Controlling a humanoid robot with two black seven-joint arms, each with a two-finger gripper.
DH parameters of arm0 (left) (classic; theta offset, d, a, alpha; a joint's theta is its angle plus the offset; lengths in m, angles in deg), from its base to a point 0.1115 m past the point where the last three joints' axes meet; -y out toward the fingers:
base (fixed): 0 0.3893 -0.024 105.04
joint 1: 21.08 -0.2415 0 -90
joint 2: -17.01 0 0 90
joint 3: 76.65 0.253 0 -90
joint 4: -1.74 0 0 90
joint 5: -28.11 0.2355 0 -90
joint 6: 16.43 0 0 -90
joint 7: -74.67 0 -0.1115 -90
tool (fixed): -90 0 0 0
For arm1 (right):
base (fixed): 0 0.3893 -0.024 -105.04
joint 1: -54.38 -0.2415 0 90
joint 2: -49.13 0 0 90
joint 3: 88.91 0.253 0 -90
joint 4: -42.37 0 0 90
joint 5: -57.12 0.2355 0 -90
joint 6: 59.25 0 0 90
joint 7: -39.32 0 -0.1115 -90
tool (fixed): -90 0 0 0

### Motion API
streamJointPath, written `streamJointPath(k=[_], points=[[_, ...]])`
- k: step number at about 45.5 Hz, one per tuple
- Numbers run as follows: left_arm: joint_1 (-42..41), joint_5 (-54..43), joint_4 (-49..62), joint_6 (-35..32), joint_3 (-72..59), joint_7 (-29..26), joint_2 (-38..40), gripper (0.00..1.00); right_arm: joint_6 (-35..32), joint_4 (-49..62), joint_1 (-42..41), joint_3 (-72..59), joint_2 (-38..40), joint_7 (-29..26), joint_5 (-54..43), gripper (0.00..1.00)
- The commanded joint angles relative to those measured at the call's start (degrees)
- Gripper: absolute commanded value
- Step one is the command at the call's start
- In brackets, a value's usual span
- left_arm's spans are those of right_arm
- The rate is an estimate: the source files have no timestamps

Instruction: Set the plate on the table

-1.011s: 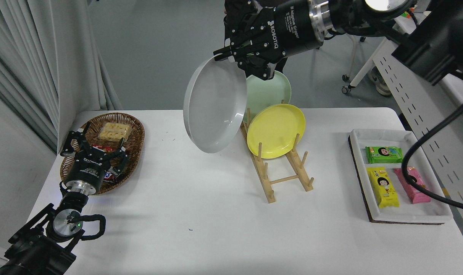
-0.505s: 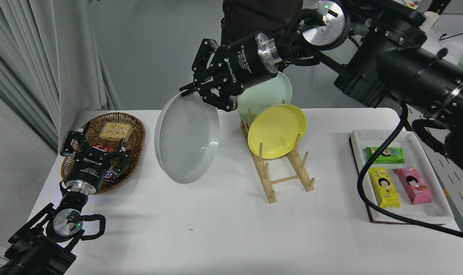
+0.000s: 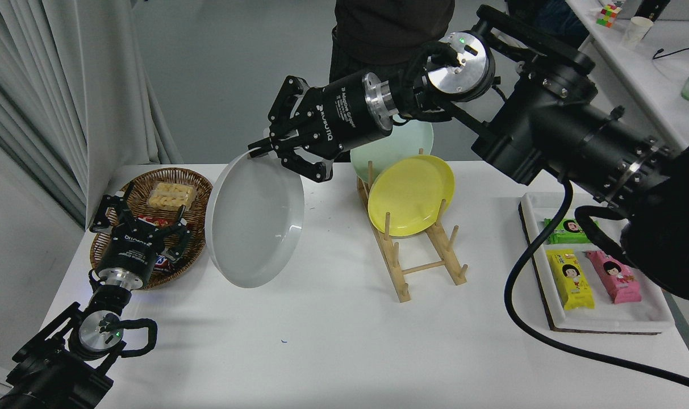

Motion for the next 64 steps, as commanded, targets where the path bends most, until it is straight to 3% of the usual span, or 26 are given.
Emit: streamJointPath(k=[1,20,39,51,64], points=[[0.03,0.00,0.00,0.00,0.00,0.00,0.00,0.98,1.06,0.60,5.64,11.26,-0.48,0.00,-9.09,0.00],[0.03,0.00,0.00,0.00,0.00,0.00,0.00,0.98,1.59,1.13,6.52,11.88,-0.48,0.00,-12.61,0.00],[0.03,0.00,0.00,0.00,0.00,0.00,0.00,0.98,1.94,1.39,4.06,1.60,-0.48,0.00,-0.23,0.00],[0.03,0.00,0.00,0.00,0.00,0.00,0.00,0.98,1.41,2.97,-1.04,-13.59,-0.48,0.00,14.45,0.00],[0.03,0.00,0.00,0.00,0.00,0.00,0.00,0.98,1.50,6.14,-2.27,-21.16,-0.48,0.00,15.60,0.00]])
